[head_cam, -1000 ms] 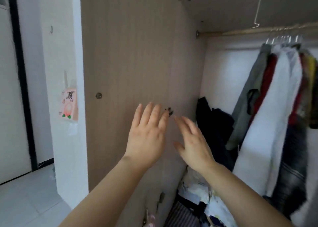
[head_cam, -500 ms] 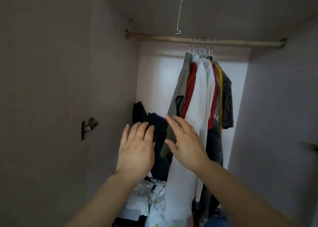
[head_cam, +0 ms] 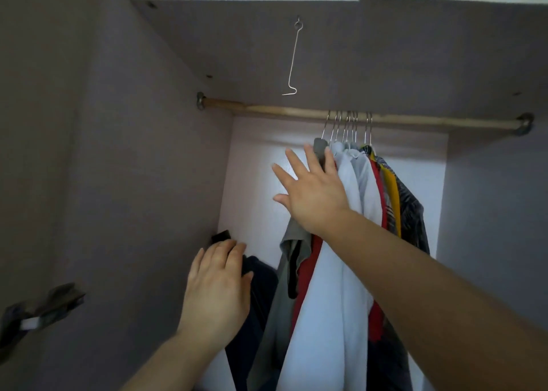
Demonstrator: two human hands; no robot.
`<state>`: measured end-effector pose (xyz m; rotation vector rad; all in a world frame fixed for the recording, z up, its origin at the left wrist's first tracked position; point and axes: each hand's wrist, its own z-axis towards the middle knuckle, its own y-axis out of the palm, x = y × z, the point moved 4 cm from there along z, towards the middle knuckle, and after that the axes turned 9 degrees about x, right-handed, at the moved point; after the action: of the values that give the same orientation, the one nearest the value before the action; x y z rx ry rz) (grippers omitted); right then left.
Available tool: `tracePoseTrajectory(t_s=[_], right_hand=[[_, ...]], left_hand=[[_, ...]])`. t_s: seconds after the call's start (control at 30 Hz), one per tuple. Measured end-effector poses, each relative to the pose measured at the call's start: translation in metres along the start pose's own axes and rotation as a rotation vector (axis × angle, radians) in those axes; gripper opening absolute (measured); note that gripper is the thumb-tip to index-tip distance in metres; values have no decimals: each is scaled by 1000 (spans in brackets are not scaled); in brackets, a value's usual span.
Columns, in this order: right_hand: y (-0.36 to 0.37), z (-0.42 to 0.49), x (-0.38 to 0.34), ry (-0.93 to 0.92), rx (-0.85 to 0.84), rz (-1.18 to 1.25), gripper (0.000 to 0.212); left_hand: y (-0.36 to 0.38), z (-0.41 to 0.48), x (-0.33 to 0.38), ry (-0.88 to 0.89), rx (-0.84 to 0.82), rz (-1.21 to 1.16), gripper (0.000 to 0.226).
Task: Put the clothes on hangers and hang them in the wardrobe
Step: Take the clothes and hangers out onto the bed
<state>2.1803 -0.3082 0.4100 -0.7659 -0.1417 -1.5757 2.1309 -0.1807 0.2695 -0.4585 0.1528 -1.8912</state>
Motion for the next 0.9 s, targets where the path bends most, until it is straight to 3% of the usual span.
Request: tracePoseTrajectory(t_s=[0.37, 0.47, 0.57, 0.73, 0.9], right_hand=[[49, -54, 103, 87, -78, -224, 59], [61, -70, 136, 177, -244, -234, 73], [78, -72, 159, 242, -304, -262, 89], [90, -42, 151, 421, -137, -171, 81], [110, -5, 133, 374, -59, -81, 105]], left_hand=[[94, 54, 9, 74, -19, -175, 48], [116, 82, 19, 154, -25, -226, 53], [132, 114, 21, 215, 9, -287, 54], [144, 169, 19, 279, 95, -343, 53], [159, 219, 12, 281, 97, -337, 75]])
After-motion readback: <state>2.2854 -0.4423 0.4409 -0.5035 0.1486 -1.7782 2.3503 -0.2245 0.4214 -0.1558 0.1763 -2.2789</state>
